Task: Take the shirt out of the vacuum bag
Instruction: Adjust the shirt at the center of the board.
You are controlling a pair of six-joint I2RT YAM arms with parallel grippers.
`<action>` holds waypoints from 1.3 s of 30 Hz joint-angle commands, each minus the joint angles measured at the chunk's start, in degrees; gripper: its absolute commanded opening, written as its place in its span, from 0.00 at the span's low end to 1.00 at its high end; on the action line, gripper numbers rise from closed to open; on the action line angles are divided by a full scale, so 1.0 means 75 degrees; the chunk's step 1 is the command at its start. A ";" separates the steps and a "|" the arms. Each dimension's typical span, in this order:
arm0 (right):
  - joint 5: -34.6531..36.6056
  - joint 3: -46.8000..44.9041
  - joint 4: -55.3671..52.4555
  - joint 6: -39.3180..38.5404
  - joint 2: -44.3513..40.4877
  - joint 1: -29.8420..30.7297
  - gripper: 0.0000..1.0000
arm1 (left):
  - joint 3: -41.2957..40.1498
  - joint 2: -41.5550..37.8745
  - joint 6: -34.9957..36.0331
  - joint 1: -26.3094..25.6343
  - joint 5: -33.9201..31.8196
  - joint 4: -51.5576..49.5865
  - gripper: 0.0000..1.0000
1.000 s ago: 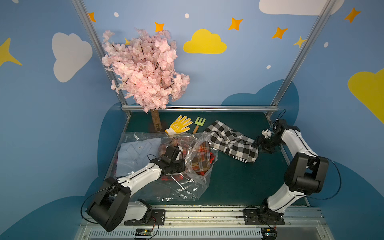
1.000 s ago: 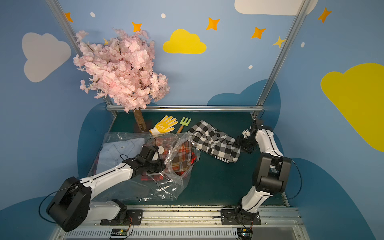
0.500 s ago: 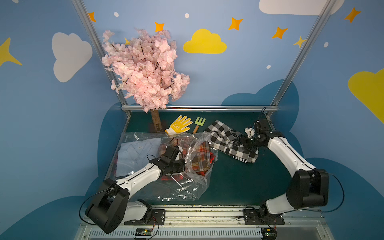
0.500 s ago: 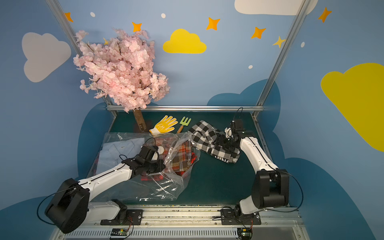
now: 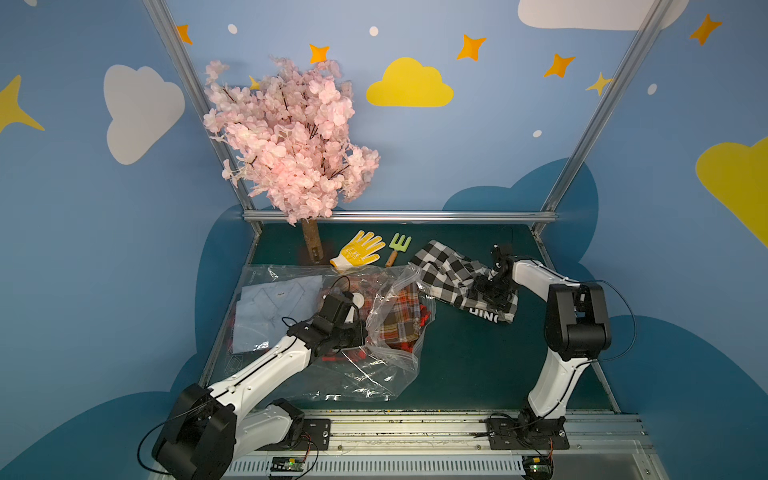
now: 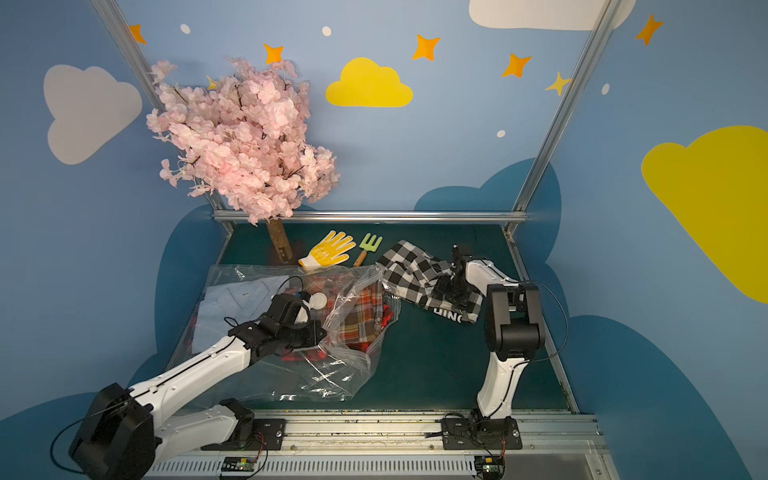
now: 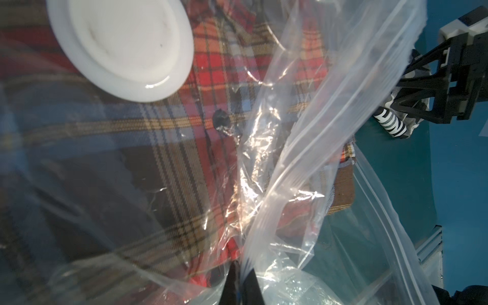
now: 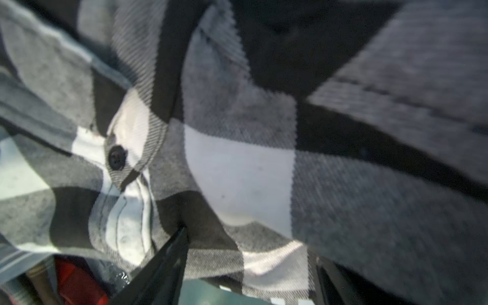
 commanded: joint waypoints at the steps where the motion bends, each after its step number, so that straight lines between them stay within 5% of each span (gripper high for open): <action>1: 0.0521 0.0722 -0.0519 -0.0491 0.0454 -0.0313 0.73 | -0.0250 -0.0310 0.0106 0.0027 -0.0243 -0.0544 0.03; 16: 0.0041 0.4151 -0.1792 -0.1045 0.2409 -0.0672 0.71 | -0.0524 -0.1150 -0.0140 0.0054 -0.0364 -0.1122 0.03; 28: -0.0217 0.2205 -0.1127 -0.1495 -0.0505 0.0052 0.73 | -0.0501 -0.1763 -0.0323 0.0057 -0.0040 -0.1159 0.04; 39: 0.0308 0.2521 -0.1041 -0.1252 0.0902 0.1505 0.72 | -0.0238 -0.1932 -0.0327 0.0045 0.0166 -0.1018 0.04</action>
